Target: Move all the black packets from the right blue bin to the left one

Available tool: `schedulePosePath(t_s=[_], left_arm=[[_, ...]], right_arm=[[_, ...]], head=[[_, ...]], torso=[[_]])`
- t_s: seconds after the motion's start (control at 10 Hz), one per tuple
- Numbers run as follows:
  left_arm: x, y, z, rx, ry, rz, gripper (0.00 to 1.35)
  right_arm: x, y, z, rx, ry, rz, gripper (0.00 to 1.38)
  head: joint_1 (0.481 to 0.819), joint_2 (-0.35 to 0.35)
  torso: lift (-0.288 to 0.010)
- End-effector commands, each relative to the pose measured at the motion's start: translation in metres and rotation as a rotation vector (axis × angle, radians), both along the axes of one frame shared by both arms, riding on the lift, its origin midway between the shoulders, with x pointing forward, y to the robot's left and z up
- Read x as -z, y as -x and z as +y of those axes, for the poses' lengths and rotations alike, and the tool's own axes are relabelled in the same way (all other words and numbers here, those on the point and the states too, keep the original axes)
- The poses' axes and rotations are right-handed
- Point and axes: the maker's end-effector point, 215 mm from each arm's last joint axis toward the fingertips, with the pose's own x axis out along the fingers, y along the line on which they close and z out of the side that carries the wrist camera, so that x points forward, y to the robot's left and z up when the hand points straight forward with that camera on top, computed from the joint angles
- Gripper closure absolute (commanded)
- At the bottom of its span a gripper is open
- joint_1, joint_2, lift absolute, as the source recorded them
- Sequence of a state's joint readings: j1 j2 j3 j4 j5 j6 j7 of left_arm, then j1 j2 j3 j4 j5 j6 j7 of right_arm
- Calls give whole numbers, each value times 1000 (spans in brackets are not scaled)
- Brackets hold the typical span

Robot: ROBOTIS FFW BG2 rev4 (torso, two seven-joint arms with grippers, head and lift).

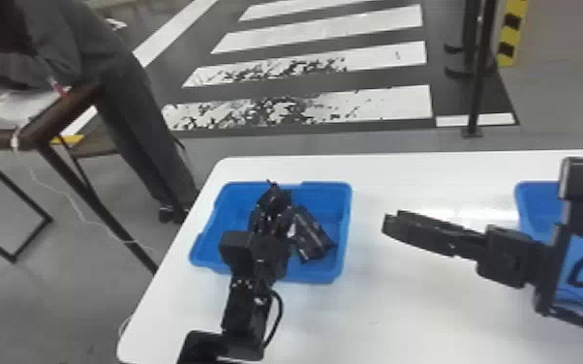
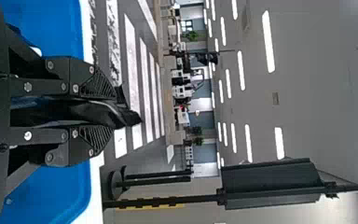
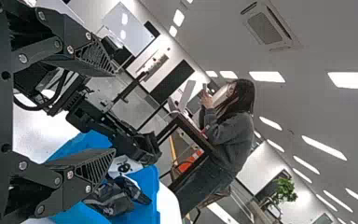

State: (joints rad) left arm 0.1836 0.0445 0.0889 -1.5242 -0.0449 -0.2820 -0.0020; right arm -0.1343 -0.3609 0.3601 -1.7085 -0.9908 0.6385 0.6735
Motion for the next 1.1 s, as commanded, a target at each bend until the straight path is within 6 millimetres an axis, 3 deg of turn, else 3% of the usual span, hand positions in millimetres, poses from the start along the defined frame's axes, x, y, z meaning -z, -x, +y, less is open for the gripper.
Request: schedulePosePath(t_s=[0.0,0.1,0.2,0.3,0.4,0.5,0.7,0.8,1.0], left_arm=[[3,7,3,6,42,-4,67],[-13,14,-9,36,80,-72,38],[-35,29,-23,69,164,-166,114],[-55,51,-34,88,271,-260,114],[-78,73,-40,101,349,-309,121],[-98,94,-48,127,387,-308,121],[-113,120,-80,227,453,-168,114],[-121,128,-88,255,469,-162,114],[-125,130,-97,277,493,-167,117]], right_arm=[[-2,-8,-10,26,17,-22,450],[-2,-14,-17,44,24,-27,401],[-2,-28,-32,84,60,-56,374],[0,-47,-58,155,137,-109,367],[4,-68,-95,257,265,-159,361],[6,-86,-144,390,420,-195,337],[21,-93,-239,628,704,-144,254],[26,-93,-273,706,814,-114,219],[47,-100,-312,782,938,-35,206]], head=[[695,347],[695,344],[695,333],[695,310],[695,274],[695,234],[695,133],[695,45],[695,-55]], torso=[[-140],[-140],[-140],[-140],[-140],[-140],[-140],[-140],[-140]])
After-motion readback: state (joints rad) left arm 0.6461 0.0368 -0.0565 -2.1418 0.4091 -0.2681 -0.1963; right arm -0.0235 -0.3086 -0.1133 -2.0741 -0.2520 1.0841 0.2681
